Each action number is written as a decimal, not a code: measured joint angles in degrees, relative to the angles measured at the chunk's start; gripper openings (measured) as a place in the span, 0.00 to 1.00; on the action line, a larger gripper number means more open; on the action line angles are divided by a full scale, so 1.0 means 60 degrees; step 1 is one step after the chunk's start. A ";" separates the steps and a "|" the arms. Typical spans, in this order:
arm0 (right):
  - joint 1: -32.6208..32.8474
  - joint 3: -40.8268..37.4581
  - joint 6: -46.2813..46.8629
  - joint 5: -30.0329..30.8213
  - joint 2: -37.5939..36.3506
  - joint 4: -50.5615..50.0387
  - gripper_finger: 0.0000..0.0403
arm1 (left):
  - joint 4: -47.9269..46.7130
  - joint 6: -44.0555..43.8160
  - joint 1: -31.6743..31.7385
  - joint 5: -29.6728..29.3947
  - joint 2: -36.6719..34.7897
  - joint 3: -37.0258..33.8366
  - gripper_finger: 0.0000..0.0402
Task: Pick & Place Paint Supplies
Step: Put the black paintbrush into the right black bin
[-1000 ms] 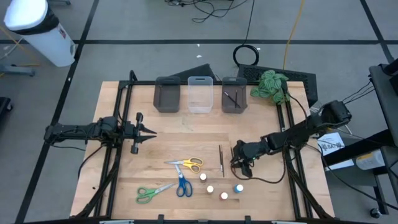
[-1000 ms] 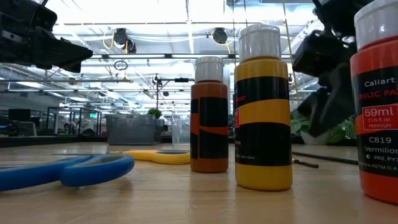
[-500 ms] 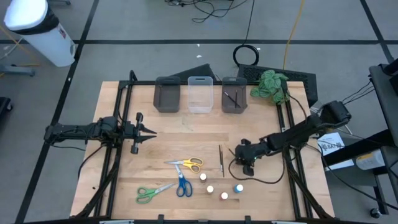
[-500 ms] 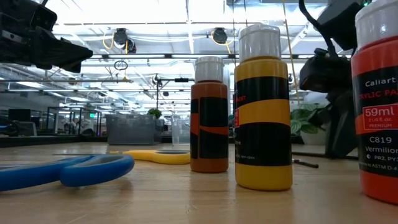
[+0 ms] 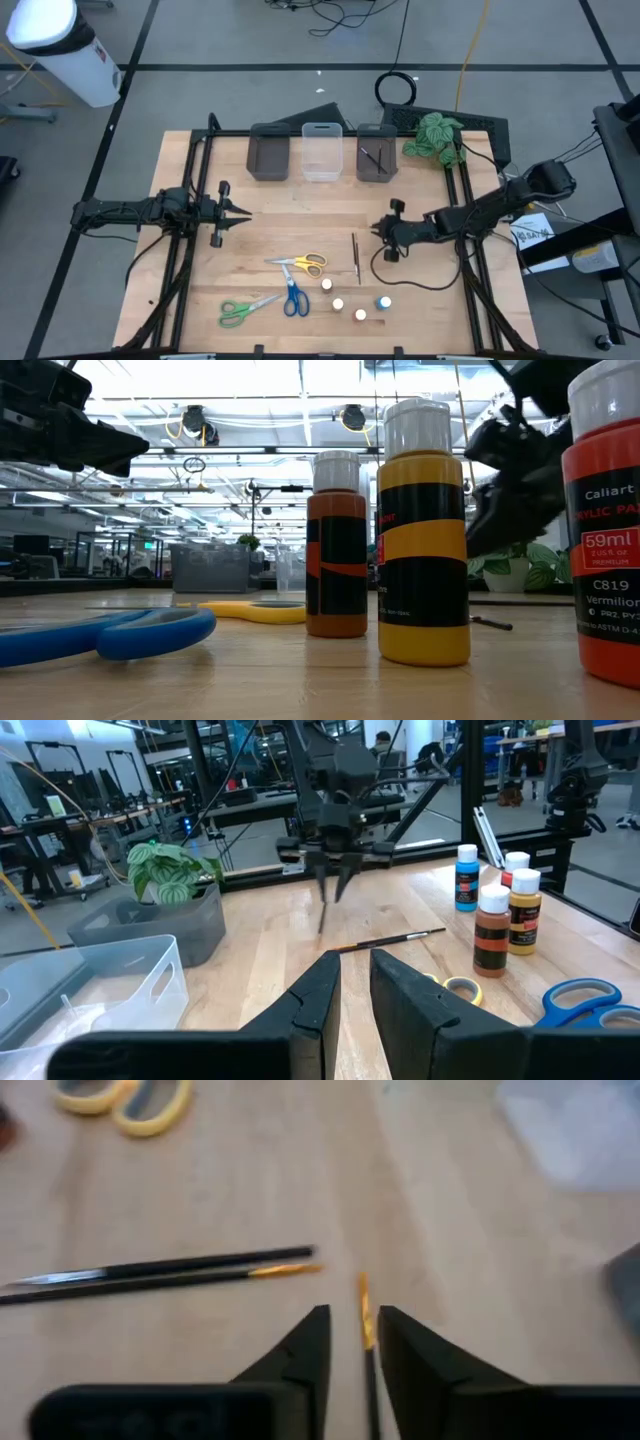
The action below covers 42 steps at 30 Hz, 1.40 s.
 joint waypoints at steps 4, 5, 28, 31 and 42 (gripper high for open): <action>-0.0927 0.0000 -0.1025 -0.0048 0.0271 0.0688 0.35 | 0.0000 0.0004 0.0000 0.0000 0.0000 0.0000 0.18; -0.1207 0.0000 -0.1248 -0.0140 0.0334 0.0768 0.39 | 0.0000 0.0002 0.0001 0.0000 0.0000 0.0000 0.18; -0.3801 0.0033 -0.1833 -0.3769 0.2846 0.1612 0.36 | 0.0000 0.0004 0.0000 0.0000 0.0000 0.0000 0.18; -0.3798 0.0032 -0.1837 -0.3704 0.2850 0.1298 0.30 | 0.0000 0.0004 0.0000 0.0000 0.0000 0.0000 0.18; -0.3929 0.0015 -0.2094 -0.3055 0.2788 0.0123 0.15 | 0.0003 0.0000 0.0000 0.0000 0.0000 0.0000 0.18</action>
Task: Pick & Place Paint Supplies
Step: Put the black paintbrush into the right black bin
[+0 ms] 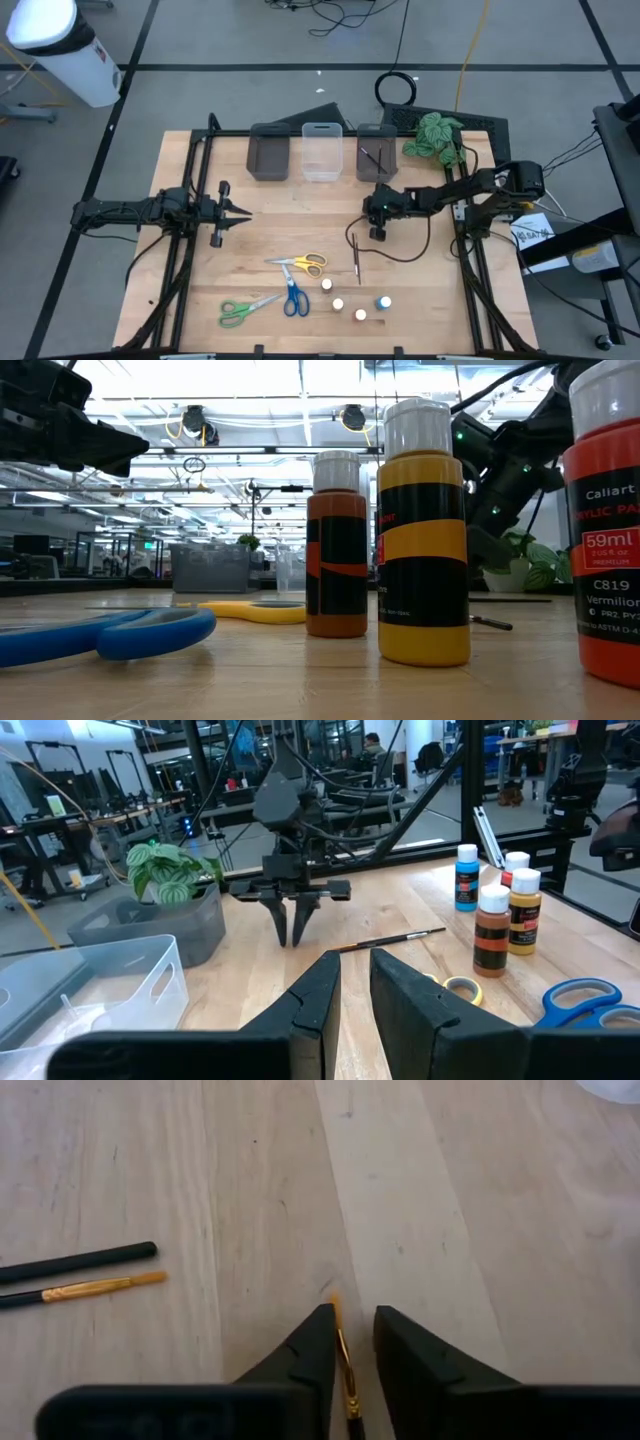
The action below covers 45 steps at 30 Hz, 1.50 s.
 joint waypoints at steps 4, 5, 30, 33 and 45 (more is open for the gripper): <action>-0.0015 0.0000 -0.0067 0.0030 0.0002 -0.0400 0.08 | 0.0000 0.0004 0.0000 0.0000 0.0000 0.0000 0.18; -0.0015 0.0000 -0.0088 0.0032 0.0005 -0.0516 0.05 | 0.0001 0.0003 0.0000 0.0000 0.0000 0.0000 0.18; 0.0305 -0.0073 -0.0235 0.0059 -0.2067 0.1975 0.00 | 0.0001 0.0000 0.0000 0.0000 0.0004 0.0000 0.18; 0.0363 -0.0073 -0.0202 0.0077 -0.2621 0.2330 0.00 | -0.0001 0.0000 0.0000 0.0000 0.0004 0.0000 0.18; -0.0586 0.0135 0.0162 0.0380 -0.3404 0.5734 0.00 | 0.0000 0.0000 0.0000 0.0000 0.0004 0.0000 0.18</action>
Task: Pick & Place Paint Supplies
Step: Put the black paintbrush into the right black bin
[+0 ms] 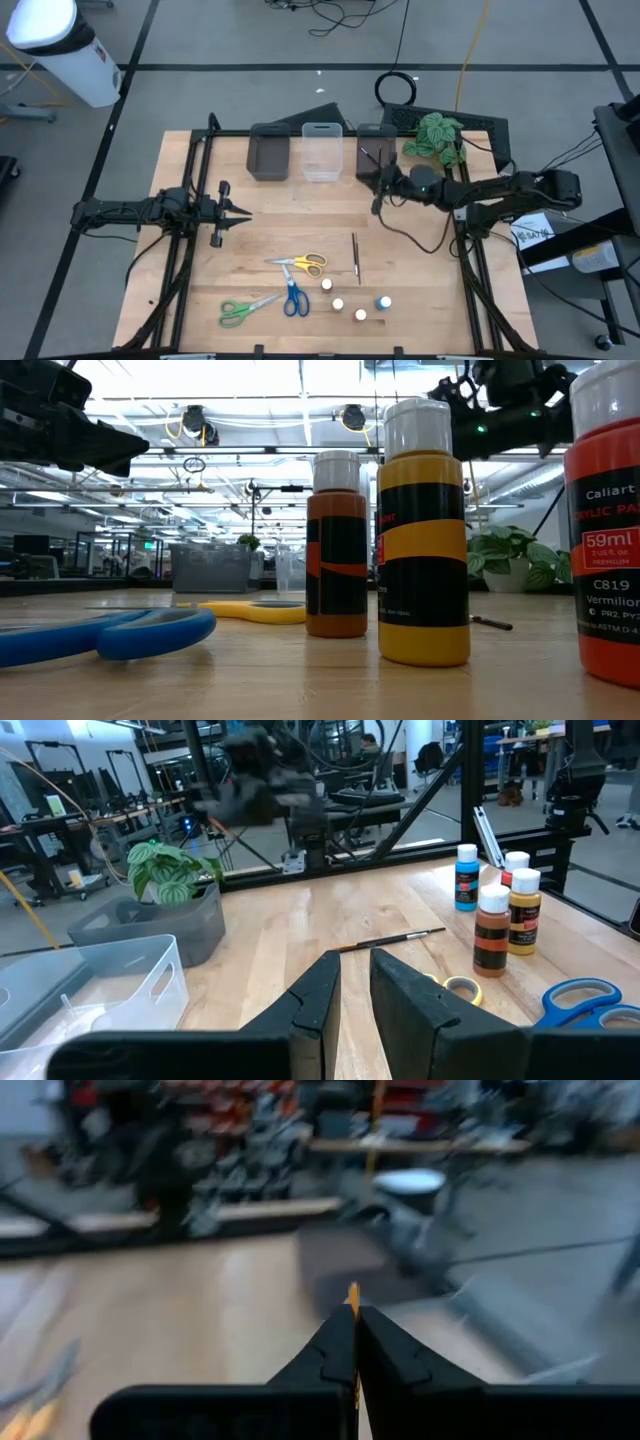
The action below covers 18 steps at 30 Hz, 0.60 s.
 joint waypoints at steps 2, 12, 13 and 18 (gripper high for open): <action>-0.0389 0.0237 -0.0214 0.0159 -0.0002 0.0099 0.00 | 0.0001 0.0004 0.0002 0.0000 0.0000 0.0000 0.18; -0.3113 0.0987 -0.0353 0.0196 0.0297 0.0130 0.00 | -0.0002 0.0000 0.0000 0.0000 0.0000 0.0000 0.18; -0.3337 0.0988 -0.0246 0.0198 0.0448 0.0179 0.00 | 0.0001 0.0000 0.0000 0.0000 0.0000 0.0000 0.18; -0.4066 0.0987 0.0204 0.0169 0.1515 0.0170 0.00 | 0.0001 0.0000 0.0000 0.0000 0.0000 0.0000 0.18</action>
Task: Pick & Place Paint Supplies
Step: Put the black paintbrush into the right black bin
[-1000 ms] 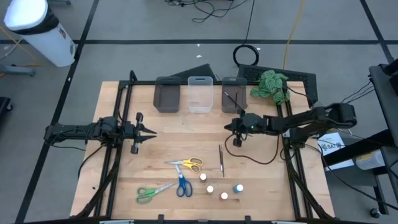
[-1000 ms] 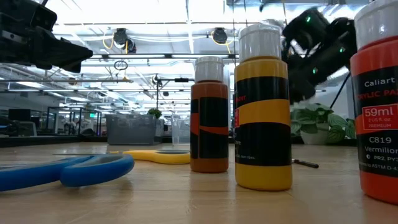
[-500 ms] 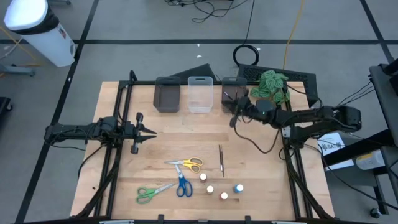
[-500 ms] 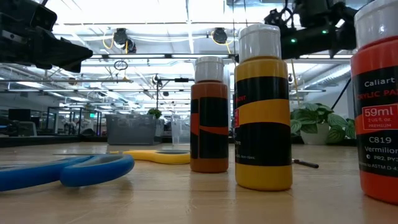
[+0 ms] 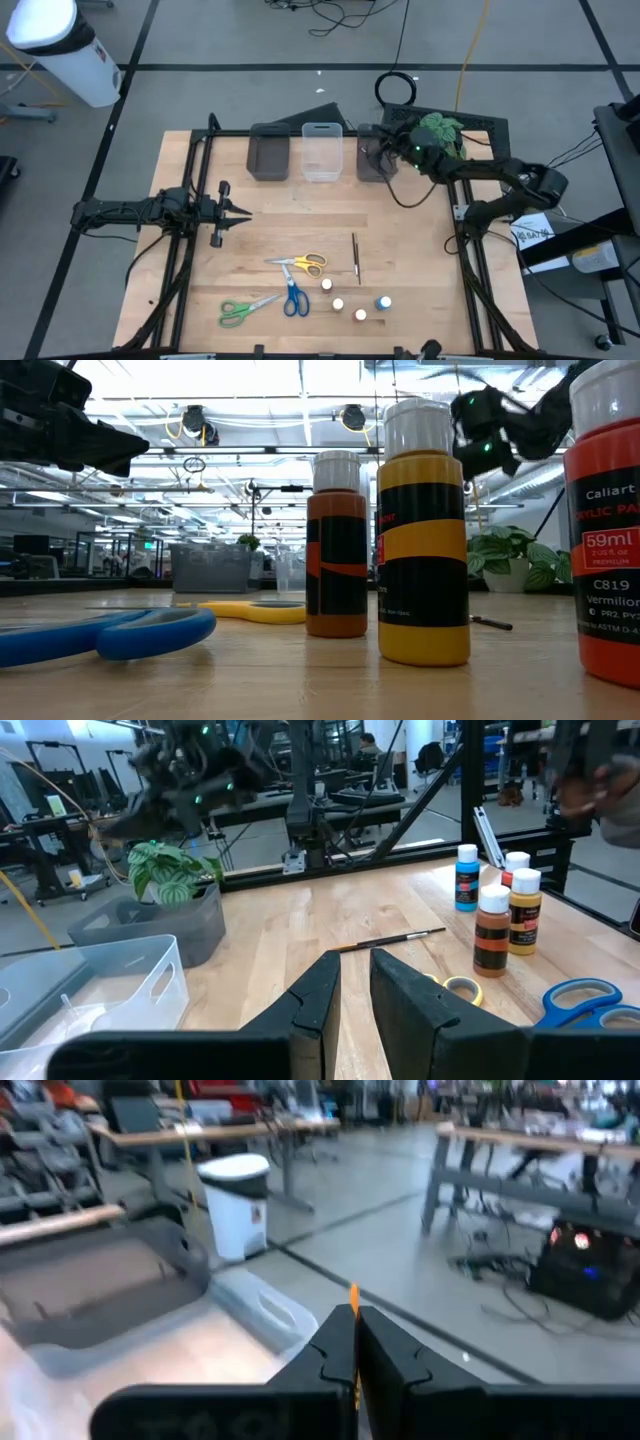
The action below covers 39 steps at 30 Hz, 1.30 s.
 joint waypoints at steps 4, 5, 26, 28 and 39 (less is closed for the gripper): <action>-0.0178 0.0000 0.0005 -0.0013 0.0841 0.0359 0.00 | -0.0001 0.0001 0.0001 0.0000 0.0000 0.0000 0.18; -0.0206 0.0000 0.0006 0.0002 0.0999 0.0403 0.00 | 0.0000 0.0001 0.0000 0.0000 0.0000 0.0000 0.18; -0.0129 -0.0007 0.0234 0.0208 0.1371 0.0256 0.28 | -0.0002 0.0004 0.0000 0.0000 -0.0001 0.0000 0.18; 0.0076 -0.0007 0.0203 -0.0195 0.1123 0.0357 0.31 | -0.0004 0.0004 0.0000 0.0000 -0.0003 0.0000 0.18; 0.3756 -0.0004 0.0353 -0.3516 0.0056 0.0218 0.29 | 0.0000 0.0004 0.0000 0.0000 0.0000 0.0000 0.18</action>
